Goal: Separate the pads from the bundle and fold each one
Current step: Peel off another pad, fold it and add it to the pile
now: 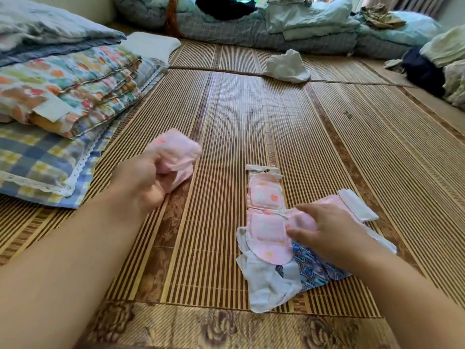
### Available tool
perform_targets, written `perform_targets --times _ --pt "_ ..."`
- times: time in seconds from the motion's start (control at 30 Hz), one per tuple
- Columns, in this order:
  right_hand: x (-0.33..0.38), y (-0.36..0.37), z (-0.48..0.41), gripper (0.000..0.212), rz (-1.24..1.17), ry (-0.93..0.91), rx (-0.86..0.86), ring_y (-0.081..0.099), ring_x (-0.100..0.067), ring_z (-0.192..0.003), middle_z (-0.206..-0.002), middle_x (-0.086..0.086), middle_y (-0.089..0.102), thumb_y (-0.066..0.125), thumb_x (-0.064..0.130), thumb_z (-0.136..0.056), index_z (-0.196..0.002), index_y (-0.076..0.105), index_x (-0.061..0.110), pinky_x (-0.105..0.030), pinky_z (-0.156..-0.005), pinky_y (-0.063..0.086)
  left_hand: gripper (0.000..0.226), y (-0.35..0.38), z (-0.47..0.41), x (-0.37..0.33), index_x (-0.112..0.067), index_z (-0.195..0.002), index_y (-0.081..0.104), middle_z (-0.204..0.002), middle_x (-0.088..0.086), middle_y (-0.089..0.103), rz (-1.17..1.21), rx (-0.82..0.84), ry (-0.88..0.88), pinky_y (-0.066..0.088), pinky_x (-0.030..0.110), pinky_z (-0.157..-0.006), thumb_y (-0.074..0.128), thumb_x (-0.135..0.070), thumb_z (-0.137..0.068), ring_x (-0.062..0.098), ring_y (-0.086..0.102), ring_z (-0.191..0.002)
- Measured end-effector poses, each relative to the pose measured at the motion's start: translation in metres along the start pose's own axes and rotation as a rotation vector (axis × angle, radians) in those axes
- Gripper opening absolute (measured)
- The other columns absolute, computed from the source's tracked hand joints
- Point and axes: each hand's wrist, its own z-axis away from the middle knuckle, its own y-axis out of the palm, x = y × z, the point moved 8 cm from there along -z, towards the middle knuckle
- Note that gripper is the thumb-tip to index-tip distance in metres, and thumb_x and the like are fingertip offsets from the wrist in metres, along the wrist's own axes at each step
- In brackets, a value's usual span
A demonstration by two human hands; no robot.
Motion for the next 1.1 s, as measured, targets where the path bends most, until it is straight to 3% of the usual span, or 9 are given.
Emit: perform_targets --times 0.07,0.2,0.33,0.47,0.63,0.8,0.93,1.0,1.1 --pt "-0.004 0.008 -0.003 0.074 0.056 0.012 0.039 0.035 -0.022 -0.133 -0.144 0.001 0.043 0.061 0.063 -0.073 -0.137 0.045 0.029 -0.044 -0.111 0.029 0.021 -0.017 -0.013 0.0 0.002 -0.113 0.053 -0.086 0.012 0.063 -0.006 -0.09 -0.003 0.052 0.018 -0.043 0.041 -0.006 -0.097 0.011 0.069 -0.059" --pt "-0.003 0.009 -0.006 0.074 0.067 0.017 0.038 0.035 -0.024 -0.132 -0.143 0.001 0.043 0.059 0.068 -0.069 -0.134 0.048 0.032 -0.047 -0.11 0.031 0.029 -0.037 -0.027 0.011 0.0 -0.124 0.05 -0.088 0.013 0.063 -0.109 -0.183 -0.066 0.054 0.016 -0.045 0.035 -0.009 -0.101 0.015 0.065 -0.071" --pt "-0.003 0.007 -0.007 0.069 0.062 0.023 0.045 0.031 -0.025 -0.133 -0.145 0.003 0.039 0.06 0.061 -0.074 -0.136 0.045 0.033 -0.044 -0.111 0.028 0.025 -0.04 -0.03 0.009 -0.001 -0.119 0.049 -0.087 0.014 0.061 -0.223 -0.195 -0.044 0.05 0.017 -0.037 0.033 -0.003 -0.1 0.013 0.068 -0.05" --pt "-0.002 0.006 -0.007 0.068 0.065 0.02 0.04 0.03 -0.024 -0.134 -0.146 0.003 0.038 0.06 0.061 -0.075 -0.136 0.044 0.034 -0.043 -0.11 0.027 0.033 -0.043 -0.034 0.002 0.0 -0.127 0.049 -0.098 0.014 0.065 -0.317 -0.172 -0.02 0.055 0.021 -0.048 0.034 -0.001 -0.098 0.016 0.067 -0.072" --pt "-0.003 0.006 -0.006 0.07 0.055 0.037 0.051 0.026 -0.025 -0.136 -0.148 0.003 0.034 0.06 0.061 -0.076 -0.138 0.04 0.035 -0.044 -0.111 0.025 0.025 -0.044 -0.033 0.003 -0.003 -0.116 0.054 -0.1 0.016 0.063 -0.443 -0.177 -0.011 0.051 0.021 -0.039 0.038 -0.002 -0.096 0.019 0.064 -0.075" --pt "-0.003 0.006 -0.003 0.07 0.048 0.022 0.045 0.028 -0.025 -0.135 -0.147 0.004 0.036 0.061 0.059 -0.076 -0.138 0.041 0.034 -0.043 -0.11 0.026 0.019 -0.05 -0.028 -0.018 -0.011 -0.109 0.06 -0.094 0.005 0.063 -0.956 -0.262 0.246 0.055 0.038 -0.063 0.054 -0.019 -0.093 0.022 0.062 -0.08" --pt "-0.002 0.004 0.001 0.066 0.012 -0.003 0.025 0.03 -0.023 -0.134 -0.146 0.003 0.038 0.062 0.057 -0.077 -0.136 0.044 0.034 -0.041 -0.109 0.028 0.043 -0.045 -0.019 -0.027 -0.012 -0.124 0.053 -0.107 0.008 0.058 -1.284 -0.275 0.387 0.042 0.031 -0.06 0.065 -0.024 -0.085 0.018 0.054 -0.075" --pt "-0.001 0.0 0.003 0.062 -0.014 -0.024 -0.007 0.035 -0.02 -0.131 -0.143 0.003 0.042 0.063 0.053 -0.079 -0.134 0.048 0.03 -0.037 -0.106 0.031 0.057 -0.041 -0.015 -0.03 -0.015 -0.134 0.043 -0.128 0.016 0.043 -1.393 -0.3 0.437 0.041 0.033 -0.07 0.066 -0.03 -0.083 0.024 0.051 -0.089" --pt "-0.003 -0.011 0.007 0.056 -0.081 -0.032 -0.077 0.046 -0.016 -0.123 -0.136 0.001 0.05 0.066 0.045 -0.081 -0.131 0.053 0.024 -0.031 -0.1 0.036 0.06 -0.008 0.008 -0.025 -0.019 -0.133 0.042 -0.134 0.015 0.028 -1.482 -0.236 0.63 0.044 0.038 -0.087 0.068 -0.037 -0.082 0.033 0.043 -0.114"
